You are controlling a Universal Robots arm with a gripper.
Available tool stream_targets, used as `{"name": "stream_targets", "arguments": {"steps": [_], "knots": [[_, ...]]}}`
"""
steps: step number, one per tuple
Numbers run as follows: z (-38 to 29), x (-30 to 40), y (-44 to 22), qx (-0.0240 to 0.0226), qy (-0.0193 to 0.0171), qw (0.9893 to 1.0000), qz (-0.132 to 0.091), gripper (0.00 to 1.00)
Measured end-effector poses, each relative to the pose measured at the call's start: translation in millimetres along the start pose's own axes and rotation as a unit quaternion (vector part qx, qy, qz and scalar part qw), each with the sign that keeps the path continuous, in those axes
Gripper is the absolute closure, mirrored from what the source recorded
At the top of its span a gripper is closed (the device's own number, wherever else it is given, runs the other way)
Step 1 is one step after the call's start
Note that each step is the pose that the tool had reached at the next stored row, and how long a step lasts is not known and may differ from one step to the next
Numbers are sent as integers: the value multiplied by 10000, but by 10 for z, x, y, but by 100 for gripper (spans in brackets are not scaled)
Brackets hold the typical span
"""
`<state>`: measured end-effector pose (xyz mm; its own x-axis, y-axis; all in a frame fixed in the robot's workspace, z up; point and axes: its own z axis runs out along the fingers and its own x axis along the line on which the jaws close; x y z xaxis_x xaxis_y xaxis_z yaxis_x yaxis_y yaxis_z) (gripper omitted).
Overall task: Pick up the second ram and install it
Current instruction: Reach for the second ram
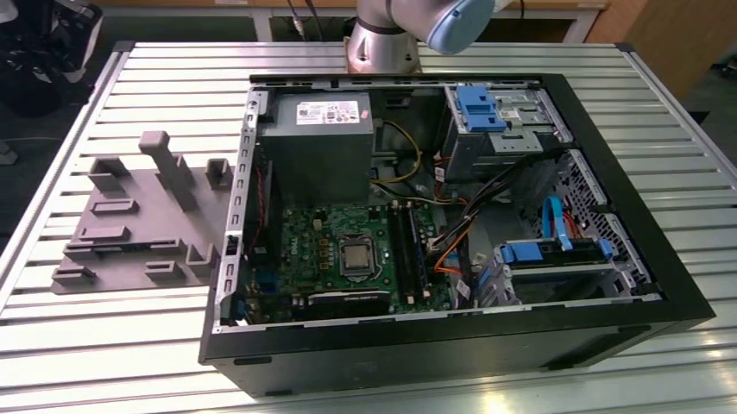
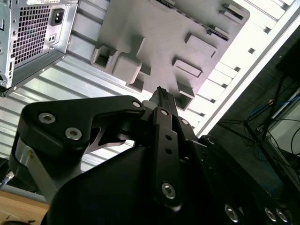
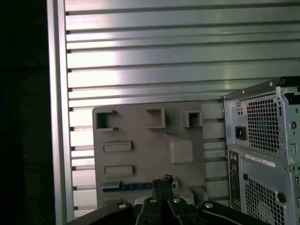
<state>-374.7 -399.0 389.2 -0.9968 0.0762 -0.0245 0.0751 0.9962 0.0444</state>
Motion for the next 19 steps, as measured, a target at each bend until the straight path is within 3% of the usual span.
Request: {"name": "stream_targets", "arguments": {"steps": [19], "knots": [[-2, 90, -7, 0, 0, 10000, 0, 89]]}}
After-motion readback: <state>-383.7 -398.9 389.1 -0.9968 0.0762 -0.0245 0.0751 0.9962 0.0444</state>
